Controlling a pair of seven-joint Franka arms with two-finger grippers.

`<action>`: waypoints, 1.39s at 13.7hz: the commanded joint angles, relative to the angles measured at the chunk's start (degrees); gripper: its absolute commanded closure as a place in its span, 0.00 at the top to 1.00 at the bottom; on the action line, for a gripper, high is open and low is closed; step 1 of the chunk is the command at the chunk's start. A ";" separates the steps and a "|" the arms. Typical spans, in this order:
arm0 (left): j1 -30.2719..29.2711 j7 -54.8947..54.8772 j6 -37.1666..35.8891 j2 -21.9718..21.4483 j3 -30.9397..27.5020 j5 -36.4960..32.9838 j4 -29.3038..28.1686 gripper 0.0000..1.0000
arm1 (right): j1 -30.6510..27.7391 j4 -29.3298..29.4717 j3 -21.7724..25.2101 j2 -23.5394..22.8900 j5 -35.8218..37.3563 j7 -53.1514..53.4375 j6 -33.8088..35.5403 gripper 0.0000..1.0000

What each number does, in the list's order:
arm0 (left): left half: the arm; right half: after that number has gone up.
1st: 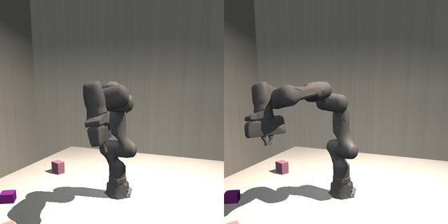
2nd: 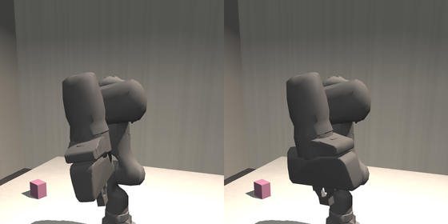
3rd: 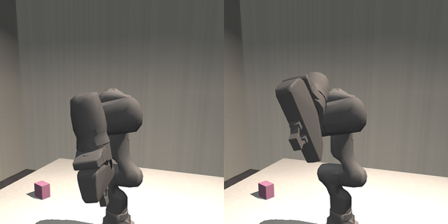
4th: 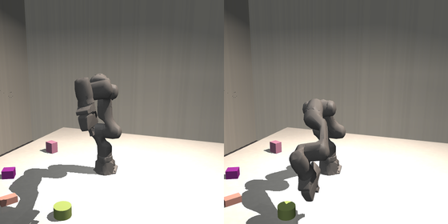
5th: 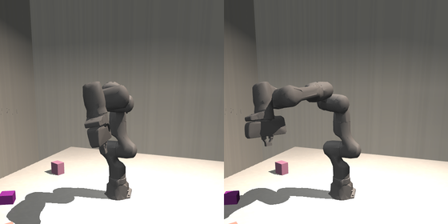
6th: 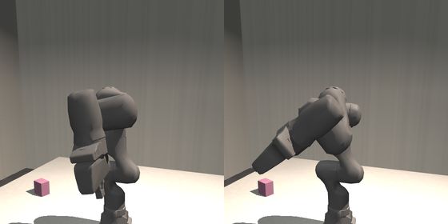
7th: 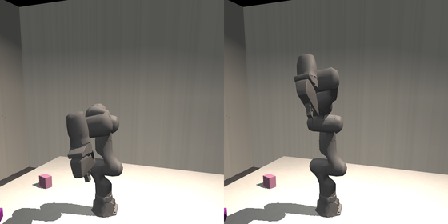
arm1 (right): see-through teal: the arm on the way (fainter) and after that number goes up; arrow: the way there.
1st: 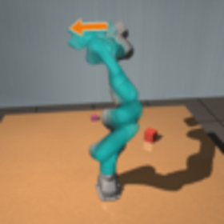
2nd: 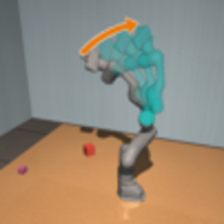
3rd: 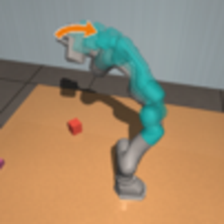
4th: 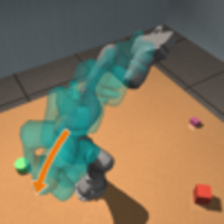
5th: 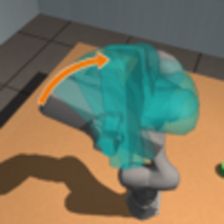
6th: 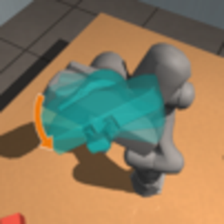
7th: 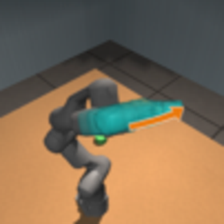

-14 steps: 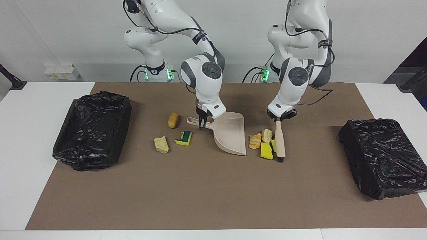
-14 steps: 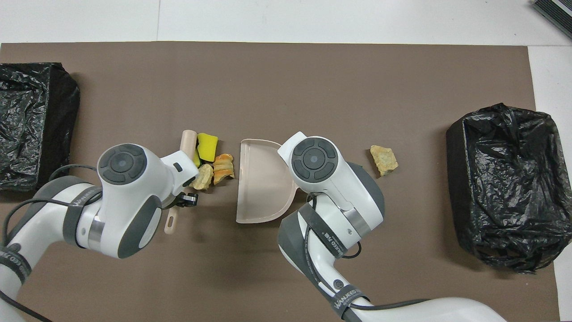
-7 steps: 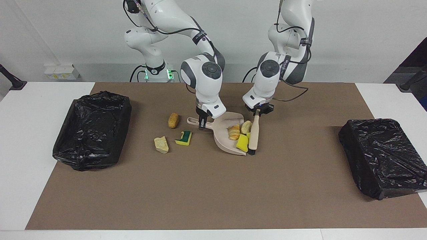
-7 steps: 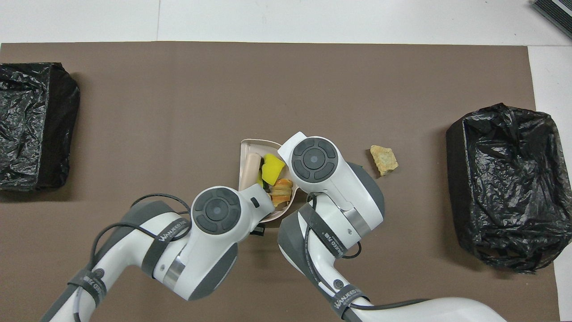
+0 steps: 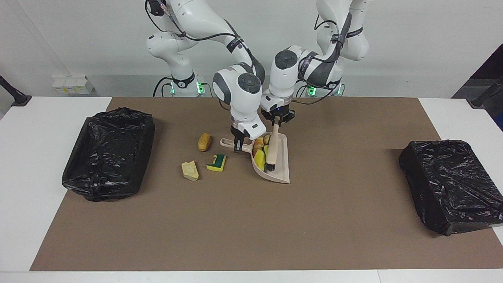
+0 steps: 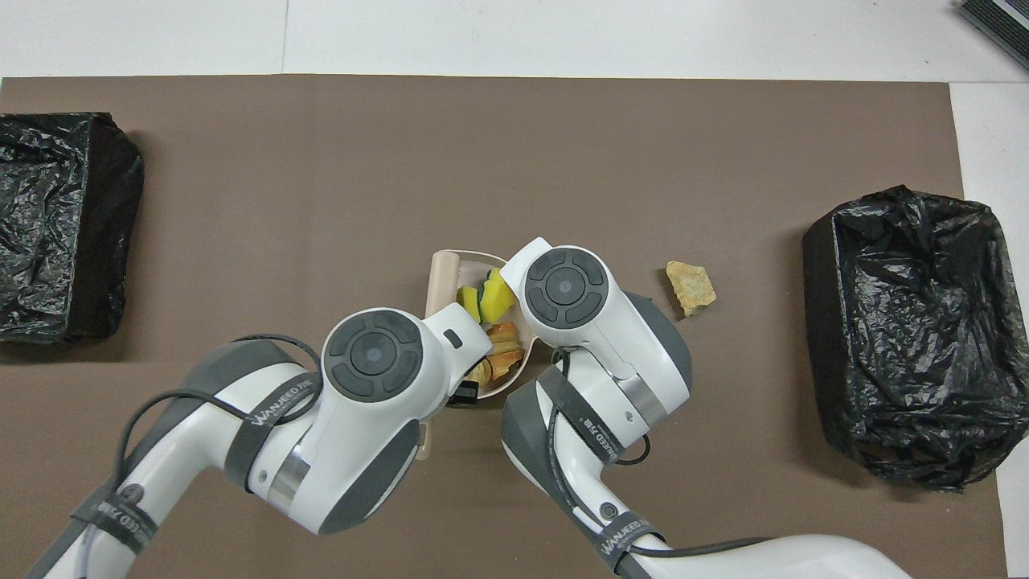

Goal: Sweep and dump trash in bin
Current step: 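Brush the trash into the dustpan held by the right gripper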

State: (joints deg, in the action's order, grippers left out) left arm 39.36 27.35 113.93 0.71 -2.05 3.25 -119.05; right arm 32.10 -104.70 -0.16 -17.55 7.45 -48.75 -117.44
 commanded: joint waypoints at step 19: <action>-9.39 -0.63 -6.71 -8.45 -0.23 0.09 -8.12 0.00 | -1.07 -4.98 -0.45 1.73 0.28 0.76 -6.39 0.00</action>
State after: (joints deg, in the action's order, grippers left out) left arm 30.63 27.08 106.65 -6.14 -2.72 3.27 -124.49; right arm 31.84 -107.42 -0.13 -17.33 7.45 -48.75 -122.08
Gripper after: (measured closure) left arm 0.744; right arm 0.674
